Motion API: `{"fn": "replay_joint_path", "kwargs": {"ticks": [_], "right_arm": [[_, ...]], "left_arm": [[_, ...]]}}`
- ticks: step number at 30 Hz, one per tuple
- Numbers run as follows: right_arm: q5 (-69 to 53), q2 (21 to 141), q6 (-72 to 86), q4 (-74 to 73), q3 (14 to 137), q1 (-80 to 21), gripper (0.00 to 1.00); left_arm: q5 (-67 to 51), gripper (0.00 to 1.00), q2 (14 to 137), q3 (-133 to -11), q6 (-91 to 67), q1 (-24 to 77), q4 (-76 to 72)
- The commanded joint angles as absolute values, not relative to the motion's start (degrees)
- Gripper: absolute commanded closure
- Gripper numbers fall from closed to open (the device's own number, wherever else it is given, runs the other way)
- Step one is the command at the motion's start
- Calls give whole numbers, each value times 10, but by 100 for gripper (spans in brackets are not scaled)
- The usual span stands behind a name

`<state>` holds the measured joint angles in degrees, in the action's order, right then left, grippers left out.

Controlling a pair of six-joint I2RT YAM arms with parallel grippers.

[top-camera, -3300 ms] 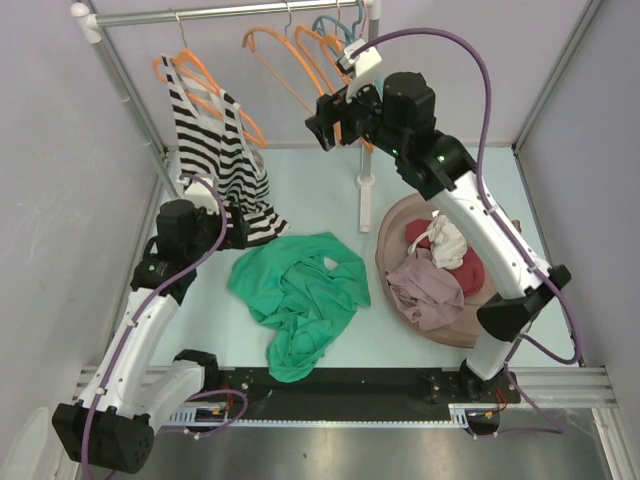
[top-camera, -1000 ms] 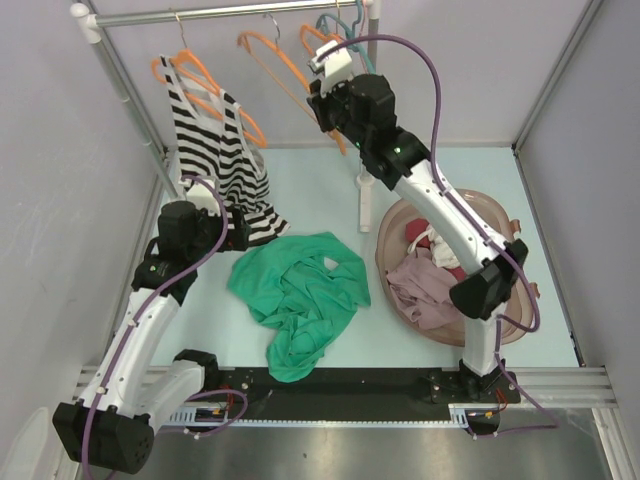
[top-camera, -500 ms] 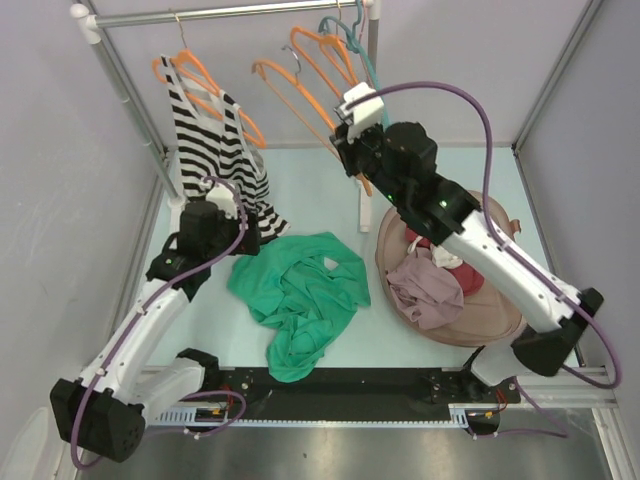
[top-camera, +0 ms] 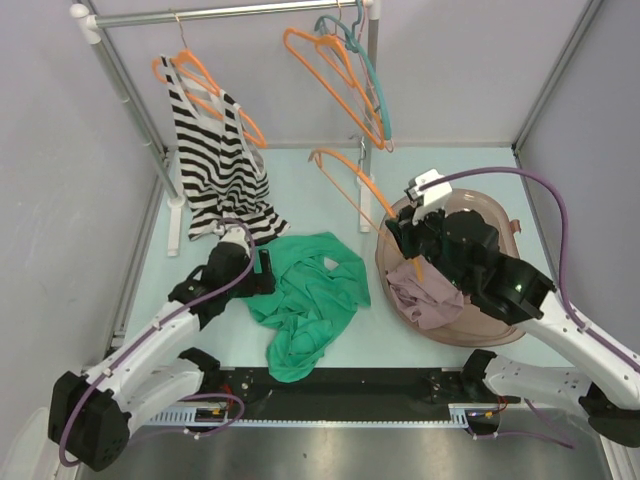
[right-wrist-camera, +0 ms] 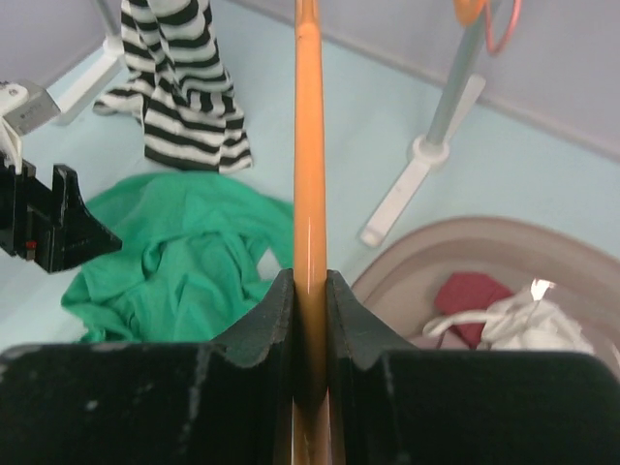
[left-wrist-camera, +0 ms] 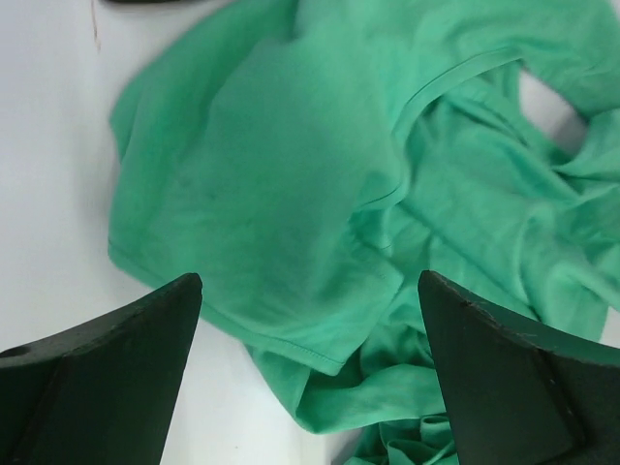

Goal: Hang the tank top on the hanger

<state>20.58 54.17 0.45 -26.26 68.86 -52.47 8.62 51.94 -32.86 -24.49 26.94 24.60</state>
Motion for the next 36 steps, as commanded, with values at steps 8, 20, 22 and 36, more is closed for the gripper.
{"fn": "replay_joint_path", "kwargs": {"ticks": [8,20,22,36], "right_arm": [[189,480,69,-280,631,-532,100],[163,479,61,-274,624,-532,100],[165,479,62,-280,620,-532,100],[127,483,97,-301,595,-534,100]], "left_arm": [[117,0,409,-202,-413,273,204],[30,47,418,-110,-439,186,25],[31,51,411,-139,-421,186,35],[-20,72,694,-490,-205,74,163]]}}
